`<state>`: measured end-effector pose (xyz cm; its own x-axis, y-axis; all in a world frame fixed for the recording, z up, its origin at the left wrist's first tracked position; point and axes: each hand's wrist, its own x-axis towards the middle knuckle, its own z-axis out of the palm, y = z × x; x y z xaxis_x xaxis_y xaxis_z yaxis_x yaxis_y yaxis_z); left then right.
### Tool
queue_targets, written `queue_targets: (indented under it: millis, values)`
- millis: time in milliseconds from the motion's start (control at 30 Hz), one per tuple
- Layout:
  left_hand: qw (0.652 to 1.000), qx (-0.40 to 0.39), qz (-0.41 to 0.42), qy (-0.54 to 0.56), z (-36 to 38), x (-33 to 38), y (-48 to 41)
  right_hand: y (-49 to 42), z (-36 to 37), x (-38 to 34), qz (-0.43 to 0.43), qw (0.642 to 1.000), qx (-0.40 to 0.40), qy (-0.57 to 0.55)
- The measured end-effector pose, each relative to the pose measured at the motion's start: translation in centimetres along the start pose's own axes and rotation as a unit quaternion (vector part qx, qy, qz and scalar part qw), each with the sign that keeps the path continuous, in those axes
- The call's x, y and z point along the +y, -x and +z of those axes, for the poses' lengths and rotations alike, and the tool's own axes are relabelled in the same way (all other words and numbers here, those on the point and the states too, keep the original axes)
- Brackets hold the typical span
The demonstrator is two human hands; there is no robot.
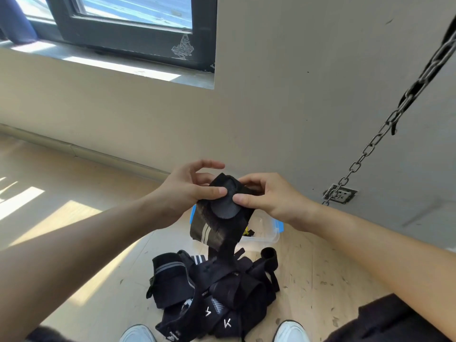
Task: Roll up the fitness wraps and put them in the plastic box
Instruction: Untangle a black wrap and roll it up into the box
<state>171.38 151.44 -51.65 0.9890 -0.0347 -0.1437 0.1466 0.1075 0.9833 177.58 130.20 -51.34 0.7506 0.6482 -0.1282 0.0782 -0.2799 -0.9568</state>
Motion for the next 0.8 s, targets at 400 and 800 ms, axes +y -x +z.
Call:
queue_targets:
  millis: [400, 800]
  values:
    - [0.991, -0.030, -0.013, -0.133, 1.3, 0.0, 0.9, 0.0, 0.5, -0.2, -0.015, 0.998, 0.051, -0.025]
    - [0.991, -0.048, -0.030, -0.125, 1.2, 0.2, 0.6, -0.4, -0.3, -0.4, 0.008, 0.996, 0.083, -0.034]
